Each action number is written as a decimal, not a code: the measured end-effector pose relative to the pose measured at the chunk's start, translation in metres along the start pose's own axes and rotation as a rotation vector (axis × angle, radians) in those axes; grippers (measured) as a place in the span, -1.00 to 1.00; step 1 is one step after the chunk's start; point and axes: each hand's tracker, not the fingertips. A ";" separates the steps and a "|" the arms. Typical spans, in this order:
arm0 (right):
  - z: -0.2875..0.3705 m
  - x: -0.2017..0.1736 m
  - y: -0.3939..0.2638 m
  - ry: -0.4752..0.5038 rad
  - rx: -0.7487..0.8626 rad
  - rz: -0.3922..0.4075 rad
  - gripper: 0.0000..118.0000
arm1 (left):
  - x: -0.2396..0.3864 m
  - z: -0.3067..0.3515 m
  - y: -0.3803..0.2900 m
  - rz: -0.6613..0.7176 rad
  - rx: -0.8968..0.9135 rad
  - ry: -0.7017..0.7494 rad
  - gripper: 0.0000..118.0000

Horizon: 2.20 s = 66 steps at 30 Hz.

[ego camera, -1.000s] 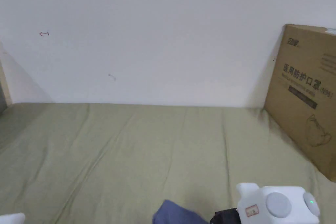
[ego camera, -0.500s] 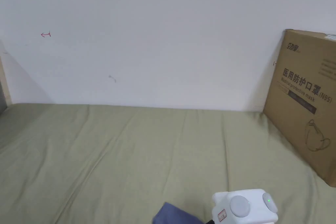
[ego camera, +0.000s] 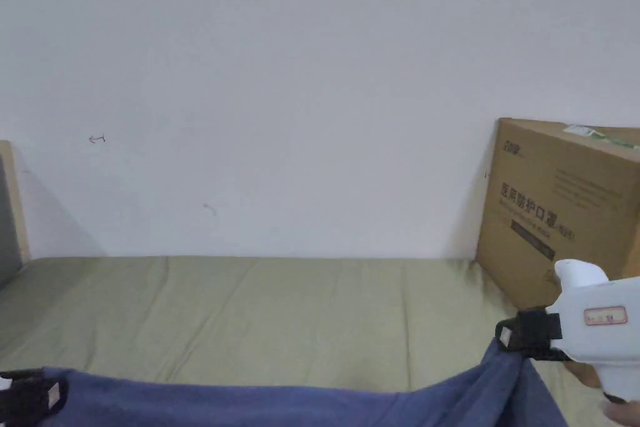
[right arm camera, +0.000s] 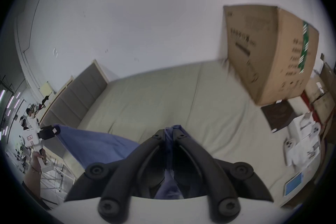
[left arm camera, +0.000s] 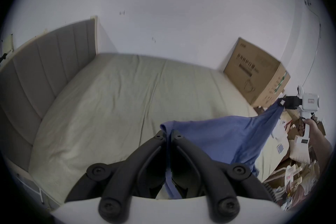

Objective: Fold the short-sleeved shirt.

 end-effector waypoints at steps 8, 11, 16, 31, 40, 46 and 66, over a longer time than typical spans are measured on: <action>0.073 -0.019 0.095 -0.077 0.154 0.050 -0.90 | 0.041 0.020 0.120 -0.073 0.123 -0.033 -0.96; 0.080 -0.028 0.133 -0.111 0.210 0.068 -0.89 | 0.052 0.013 0.158 -0.096 0.155 -0.012 -0.96; 0.069 -0.040 0.200 -0.158 0.289 0.092 -0.90 | 0.059 -0.017 0.209 -0.038 0.206 0.001 -0.96; -0.029 -0.028 0.299 -0.278 0.502 0.103 -0.90 | 0.048 -0.121 0.293 0.048 0.402 0.082 -0.96; -0.144 0.031 0.135 -0.240 0.274 0.036 -0.90 | 0.024 -0.214 0.143 0.112 0.113 0.094 -0.96; -0.191 0.091 -0.074 -0.220 -0.125 -0.110 -0.90 | -0.002 -0.238 -0.046 0.139 -0.264 0.085 -0.96; 0.029 0.100 -0.300 -0.159 -0.518 0.017 -0.90 | -0.027 -0.021 -0.235 -0.073 -0.524 0.019 -0.96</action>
